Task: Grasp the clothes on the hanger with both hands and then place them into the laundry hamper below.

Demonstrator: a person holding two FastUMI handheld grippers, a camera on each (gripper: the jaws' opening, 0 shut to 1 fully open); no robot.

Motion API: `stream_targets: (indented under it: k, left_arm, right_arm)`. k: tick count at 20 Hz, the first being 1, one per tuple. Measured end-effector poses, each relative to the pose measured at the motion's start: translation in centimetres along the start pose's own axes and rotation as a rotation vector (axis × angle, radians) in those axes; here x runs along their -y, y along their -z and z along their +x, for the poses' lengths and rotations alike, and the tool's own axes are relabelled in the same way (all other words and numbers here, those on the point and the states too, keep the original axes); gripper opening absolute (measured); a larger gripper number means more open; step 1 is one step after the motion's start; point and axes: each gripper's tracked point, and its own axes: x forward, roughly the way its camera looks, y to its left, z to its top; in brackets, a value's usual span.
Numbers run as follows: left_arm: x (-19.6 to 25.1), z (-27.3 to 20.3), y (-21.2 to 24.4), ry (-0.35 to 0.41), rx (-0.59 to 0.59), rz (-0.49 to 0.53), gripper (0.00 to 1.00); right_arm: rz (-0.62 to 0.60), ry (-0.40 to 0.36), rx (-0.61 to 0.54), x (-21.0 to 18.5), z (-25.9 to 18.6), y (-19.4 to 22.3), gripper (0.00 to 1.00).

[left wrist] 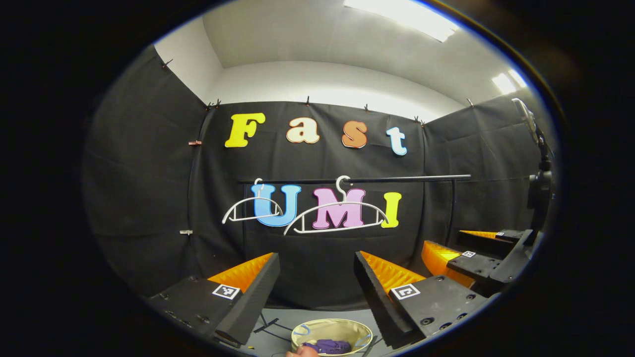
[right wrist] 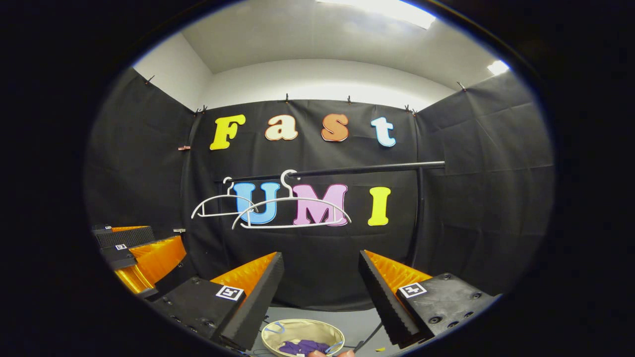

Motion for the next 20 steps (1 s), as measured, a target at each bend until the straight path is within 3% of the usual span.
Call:
stream_targets:
  k: [2, 10, 20]
  left_arm:
    - [-0.1, 0.0, 0.0, -0.004, 0.001, -0.001, 0.95]
    - [-1.1, -0.1, 0.1, -0.045, -0.008, 0.014, 0.95]
    - [-1.2, -0.2, 0.7, -0.041, -0.018, 0.018, 0.95]
  right_arm:
    - [-0.002, -0.002, 0.000, 0.0, -0.2, -0.1, 0.97]
    - [0.004, -0.013, -0.001, -0.5, -0.7, -0.4, 0.97]
    - [0.005, -0.025, -0.009, -0.9, -0.8, -0.3, 0.97]
